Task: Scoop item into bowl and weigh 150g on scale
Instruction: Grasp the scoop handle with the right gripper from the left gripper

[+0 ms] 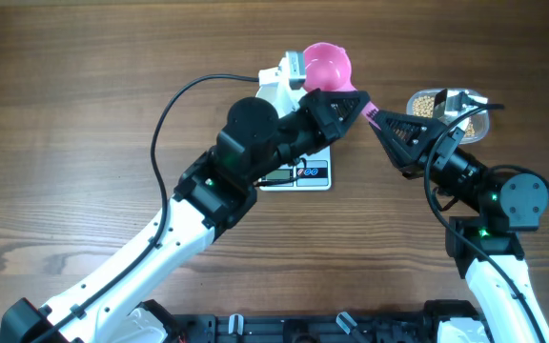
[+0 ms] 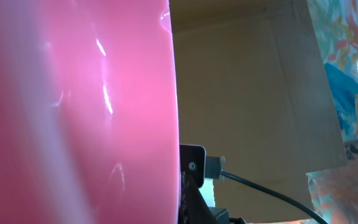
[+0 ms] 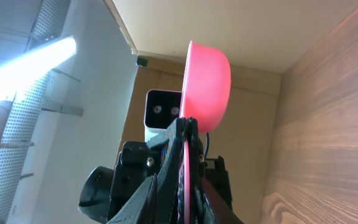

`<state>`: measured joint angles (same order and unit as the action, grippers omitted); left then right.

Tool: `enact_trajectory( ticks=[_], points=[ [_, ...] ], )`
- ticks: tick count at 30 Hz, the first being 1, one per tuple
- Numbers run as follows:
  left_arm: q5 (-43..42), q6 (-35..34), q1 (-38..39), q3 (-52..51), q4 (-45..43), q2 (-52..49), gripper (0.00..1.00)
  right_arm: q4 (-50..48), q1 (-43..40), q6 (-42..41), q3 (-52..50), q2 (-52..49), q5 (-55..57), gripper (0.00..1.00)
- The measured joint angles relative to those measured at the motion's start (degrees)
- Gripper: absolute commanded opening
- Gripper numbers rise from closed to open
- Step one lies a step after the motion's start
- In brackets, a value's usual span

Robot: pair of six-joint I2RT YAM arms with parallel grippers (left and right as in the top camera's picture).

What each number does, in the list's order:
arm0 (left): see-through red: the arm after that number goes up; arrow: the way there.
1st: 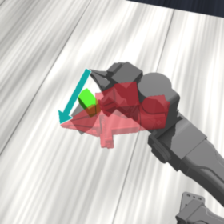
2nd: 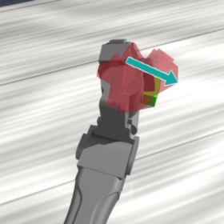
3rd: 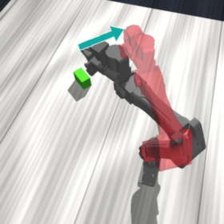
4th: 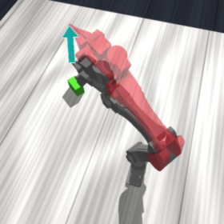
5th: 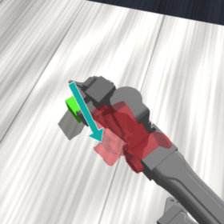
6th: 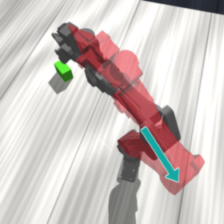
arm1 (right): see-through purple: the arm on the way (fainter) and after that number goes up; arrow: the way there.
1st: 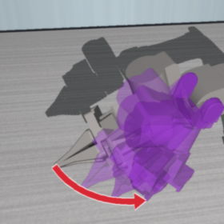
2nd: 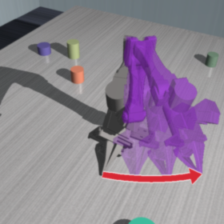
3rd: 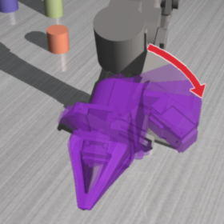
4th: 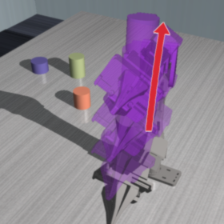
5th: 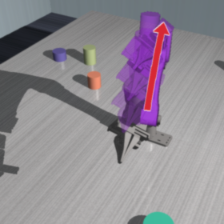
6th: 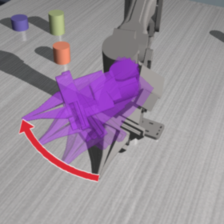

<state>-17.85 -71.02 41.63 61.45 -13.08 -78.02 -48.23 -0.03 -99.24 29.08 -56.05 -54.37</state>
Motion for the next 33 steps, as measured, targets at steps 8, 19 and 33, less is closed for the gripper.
enact_trajectory(
  ticks=[8,19,33],
  points=[
    [-0.02,0.00,0.33,0.00,0.11,0.00,0.04,0.00,0.00,-1.05,0.00,0.00,0.37,0.17],
    [-0.02,0.00,0.33,0.22,-0.22,0.00,0.06,0.42,0.00,-1.46,0.00,0.00,0.39,0.04],
    [-0.22,2.86,0.33,0.22,2.01,0.00,1.00,5.05,-0.26,4.26,0.09,0.02,3.63,0.05]
  ],
)
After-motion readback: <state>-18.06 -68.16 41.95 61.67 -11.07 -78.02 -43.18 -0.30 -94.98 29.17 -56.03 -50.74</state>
